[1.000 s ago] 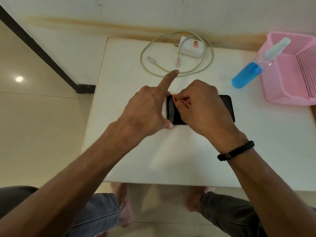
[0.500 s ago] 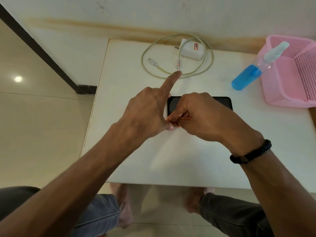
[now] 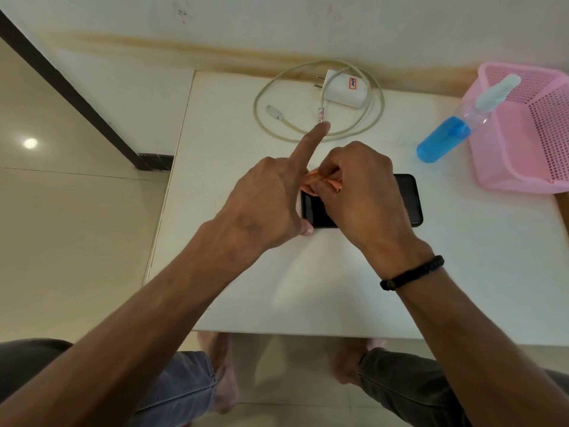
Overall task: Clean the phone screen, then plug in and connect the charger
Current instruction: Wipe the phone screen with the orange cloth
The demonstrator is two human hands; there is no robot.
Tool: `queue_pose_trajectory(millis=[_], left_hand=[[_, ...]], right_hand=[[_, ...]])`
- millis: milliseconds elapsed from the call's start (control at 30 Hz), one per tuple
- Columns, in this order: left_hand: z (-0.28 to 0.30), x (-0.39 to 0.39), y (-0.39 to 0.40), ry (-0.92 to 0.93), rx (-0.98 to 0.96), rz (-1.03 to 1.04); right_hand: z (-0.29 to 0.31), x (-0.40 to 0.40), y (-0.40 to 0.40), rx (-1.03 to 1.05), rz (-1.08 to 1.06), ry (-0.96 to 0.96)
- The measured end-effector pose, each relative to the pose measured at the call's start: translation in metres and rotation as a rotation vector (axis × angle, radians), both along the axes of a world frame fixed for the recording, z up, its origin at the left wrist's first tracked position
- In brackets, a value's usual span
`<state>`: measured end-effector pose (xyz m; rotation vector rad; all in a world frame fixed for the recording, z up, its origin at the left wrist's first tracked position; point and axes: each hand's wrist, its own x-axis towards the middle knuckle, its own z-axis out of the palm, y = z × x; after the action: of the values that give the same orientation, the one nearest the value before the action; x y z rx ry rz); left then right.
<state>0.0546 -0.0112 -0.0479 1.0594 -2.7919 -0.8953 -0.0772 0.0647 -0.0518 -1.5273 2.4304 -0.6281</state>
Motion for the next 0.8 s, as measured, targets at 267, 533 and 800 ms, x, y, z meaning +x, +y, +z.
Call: queue_pose_trajectory(millis=[267,533,800], left_hand=[[0.001,0.000,0.000,-0.005,0.044,0.008],[0.000,-0.002,-0.002,0.016,0.051,-0.020],[-0.001,0.000,-0.001,-0.031,0.007,-0.012]], right_hand=[[0.010,-0.001,0.002,0.153,0.165,-0.026],[0.010,0.002,0.003,0.222,0.159,-0.078],[0.016,-0.016,0.003,0.267,-0.005,0.033]])
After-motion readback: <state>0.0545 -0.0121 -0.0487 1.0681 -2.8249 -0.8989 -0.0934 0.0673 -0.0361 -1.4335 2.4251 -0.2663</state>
